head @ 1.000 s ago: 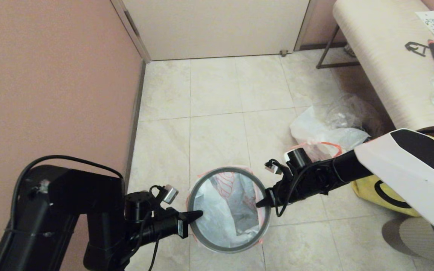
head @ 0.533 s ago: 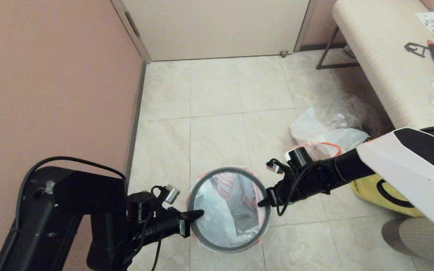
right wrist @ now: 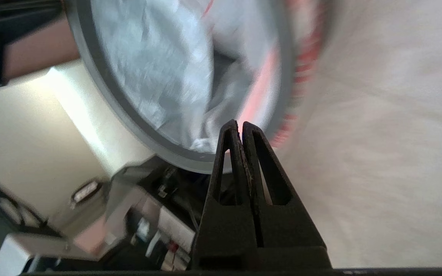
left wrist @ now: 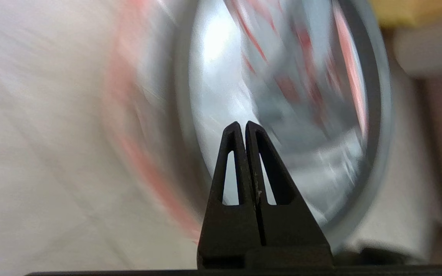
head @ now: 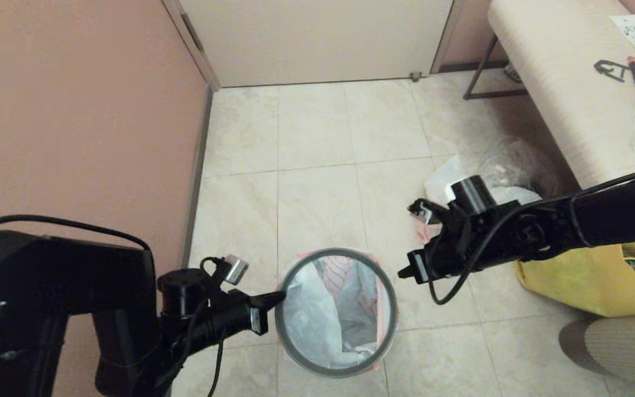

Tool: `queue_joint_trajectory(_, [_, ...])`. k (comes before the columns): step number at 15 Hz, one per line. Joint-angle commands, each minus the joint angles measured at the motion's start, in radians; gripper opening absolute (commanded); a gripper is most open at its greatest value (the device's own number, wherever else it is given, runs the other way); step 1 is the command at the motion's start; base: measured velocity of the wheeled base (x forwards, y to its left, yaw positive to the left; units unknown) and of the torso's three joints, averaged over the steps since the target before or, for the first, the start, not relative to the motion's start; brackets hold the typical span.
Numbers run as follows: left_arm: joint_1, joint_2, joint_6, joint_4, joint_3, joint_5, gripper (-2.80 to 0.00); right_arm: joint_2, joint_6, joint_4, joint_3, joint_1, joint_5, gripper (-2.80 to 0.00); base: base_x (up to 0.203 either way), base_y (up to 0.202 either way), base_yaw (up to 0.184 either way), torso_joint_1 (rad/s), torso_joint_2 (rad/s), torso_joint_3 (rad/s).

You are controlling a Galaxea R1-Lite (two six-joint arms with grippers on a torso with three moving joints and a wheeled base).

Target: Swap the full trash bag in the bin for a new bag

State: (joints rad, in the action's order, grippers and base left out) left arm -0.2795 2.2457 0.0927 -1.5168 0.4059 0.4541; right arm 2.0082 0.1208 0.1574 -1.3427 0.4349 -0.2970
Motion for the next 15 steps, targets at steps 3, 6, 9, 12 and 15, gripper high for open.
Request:
queue_joint_trajectory(3, [-0.073,-0.301,-0.004,-0.012,-0.027,-0.206,-2.8,-0.256,0.011,0.092,0.032,0.01,0.218,-2.8,0.0,0.0,0.0,0.0,0.0,0.0])
queue_joint_trajectory(6, [-0.125,-0.477,-0.067,0.001,-0.103,-0.426,-2.8,-0.398,0.012,0.156,0.122,0.007,0.38,-2.8,0.0,0.0,0.0,0.0,0.0,0.0])
queue_joint_trajectory(9, [-0.157,-0.627,-0.162,-0.003,-0.195,-0.67,-2.8,-0.529,0.02,0.163,0.255,0.01,0.521,-2.8,0.0,0.0,0.0,0.0,0.0,0.0])
queue_joint_trajectory(12, [-0.181,-0.775,-0.25,-0.003,-0.242,-0.855,-2.8,-0.679,0.025,0.165,0.353,0.005,0.601,-2.8,0.0,0.0,0.0,0.0,0.0,0.0])
queue_joint_trajectory(15, [-0.195,-0.908,-0.333,-0.003,-0.279,-1.044,-2.8,-0.881,0.026,0.167,0.436,-0.029,0.645,-2.8,0.0,0.0,0.0,0.0,0.0,0.0])
